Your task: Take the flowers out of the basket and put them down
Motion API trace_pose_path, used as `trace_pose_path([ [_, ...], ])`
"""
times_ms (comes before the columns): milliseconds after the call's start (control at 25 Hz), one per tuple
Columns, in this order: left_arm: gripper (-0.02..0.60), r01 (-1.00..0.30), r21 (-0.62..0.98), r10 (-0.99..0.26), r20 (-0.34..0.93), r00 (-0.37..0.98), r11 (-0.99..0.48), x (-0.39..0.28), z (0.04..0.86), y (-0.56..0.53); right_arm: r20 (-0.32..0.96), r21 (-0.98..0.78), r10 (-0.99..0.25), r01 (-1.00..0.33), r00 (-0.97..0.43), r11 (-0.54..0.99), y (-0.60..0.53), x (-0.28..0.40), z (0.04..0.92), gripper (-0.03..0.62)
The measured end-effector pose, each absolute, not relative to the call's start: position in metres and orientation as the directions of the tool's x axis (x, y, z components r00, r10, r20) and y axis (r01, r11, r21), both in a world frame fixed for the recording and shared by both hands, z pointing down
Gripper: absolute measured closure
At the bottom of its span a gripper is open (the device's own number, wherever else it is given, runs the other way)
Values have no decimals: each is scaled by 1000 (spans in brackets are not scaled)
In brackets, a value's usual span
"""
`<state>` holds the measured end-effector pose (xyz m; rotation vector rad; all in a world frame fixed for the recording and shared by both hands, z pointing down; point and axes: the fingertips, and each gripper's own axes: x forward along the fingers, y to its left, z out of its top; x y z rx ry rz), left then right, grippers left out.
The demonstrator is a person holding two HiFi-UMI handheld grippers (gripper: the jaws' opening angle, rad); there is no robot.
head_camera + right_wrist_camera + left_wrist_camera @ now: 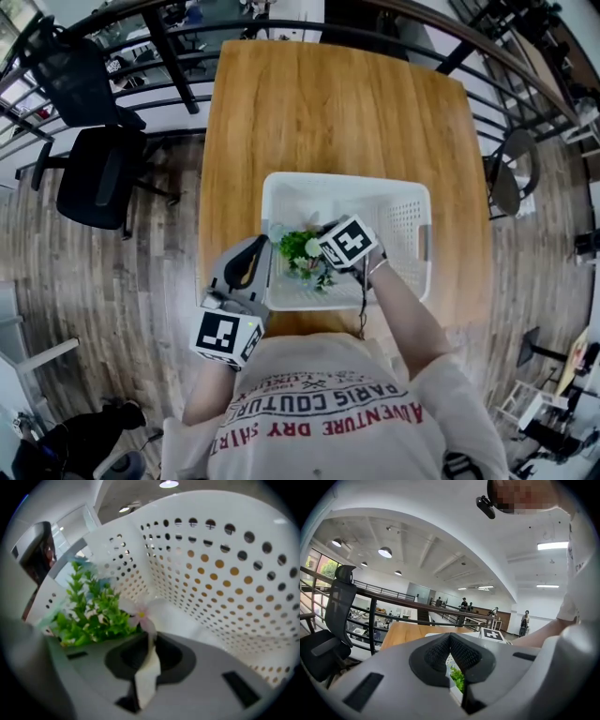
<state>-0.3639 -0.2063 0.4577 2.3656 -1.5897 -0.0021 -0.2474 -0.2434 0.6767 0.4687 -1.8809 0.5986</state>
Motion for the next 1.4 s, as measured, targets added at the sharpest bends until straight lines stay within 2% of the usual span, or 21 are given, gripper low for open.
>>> trace_pose_path([
  [240,555,-924,234,-925,162,344,-303,-360,451,-198,899,-200,-62,-532,-433,823,-235,-251,644,526],
  [480,555,-924,209,-927,130,352,-321,-328,431,-191,852,-150,-172,-544,-495,825,-237,-222,585,526],
  [960,555,-897,162,-896,105,431,-412,-220,396,-203,726,-95,-391,-645,-566,758,-268,-106,474,526],
  [1280,555,-882,126,-879,100,467,-455,-156,387,-215,641,-29,-548,-731,-537,682,-281,-6,424,528],
  [1400,555,-879,135,-877,99,471,-457,-135,391,-218,647,-3,-566,-743,-511,669,-283,24,425,528],
])
